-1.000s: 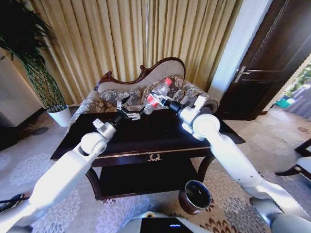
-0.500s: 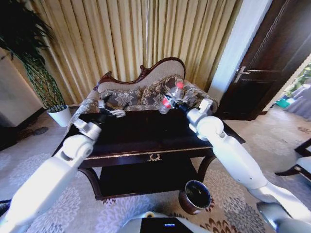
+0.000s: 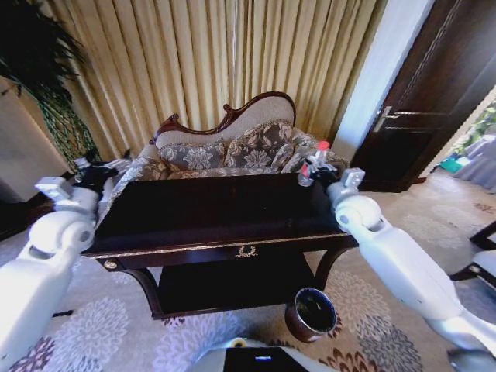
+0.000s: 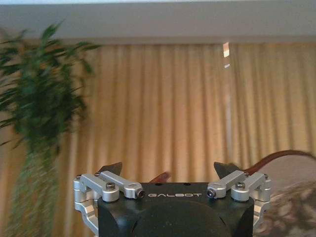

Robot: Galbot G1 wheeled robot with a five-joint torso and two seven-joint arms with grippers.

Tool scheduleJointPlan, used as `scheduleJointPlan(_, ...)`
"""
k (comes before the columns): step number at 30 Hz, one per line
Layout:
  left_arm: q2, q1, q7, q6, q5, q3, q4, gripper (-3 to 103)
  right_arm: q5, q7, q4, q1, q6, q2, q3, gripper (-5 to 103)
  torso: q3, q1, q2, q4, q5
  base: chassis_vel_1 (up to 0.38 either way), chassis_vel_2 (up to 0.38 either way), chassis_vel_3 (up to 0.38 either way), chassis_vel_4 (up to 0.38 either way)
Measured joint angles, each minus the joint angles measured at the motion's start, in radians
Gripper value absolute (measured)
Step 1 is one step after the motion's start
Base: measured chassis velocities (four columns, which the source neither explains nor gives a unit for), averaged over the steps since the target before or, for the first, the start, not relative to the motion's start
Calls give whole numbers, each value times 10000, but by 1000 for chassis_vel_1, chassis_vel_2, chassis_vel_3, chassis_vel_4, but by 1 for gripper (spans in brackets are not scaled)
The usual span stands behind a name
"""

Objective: Move to the front of the table and place the trash on the table into the trash bin.

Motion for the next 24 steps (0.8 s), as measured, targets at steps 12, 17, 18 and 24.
scheduleJointPlan(12, -565, 2237, 950, -200, 653, -2138, -24, 100, 242, 118, 1188, -2158, -485, -291, 2017, 25, -1, -1, 1, -1, 2, 0, 0, 0, 0)
scheduleJointPlan(17, -892, 2824, 1231, -699, 992, -2242, 199, 100, 64, -325, 1286, -3210, -427, 109, 2397, 25, 0, -1, 1, -2, -2, 0, 0, 0, 0)
scheduleJointPlan(18, -924, 2902, 1248, -755, 1028, -2288, 194, 100, 7, -362, 1282, -3314, -384, 194, 2434, 25, 0, 0, 1, -2, -2, 0, 0, 0, 0)
scheduleJointPlan(24, -1079, 3425, 1443, -941, 1084, -2636, -176, 100, -288, -554, 1522, -3721, -295, 474, 2632, 25, 0, -1, 1, -1, 0, 0, 0, 0, 0)
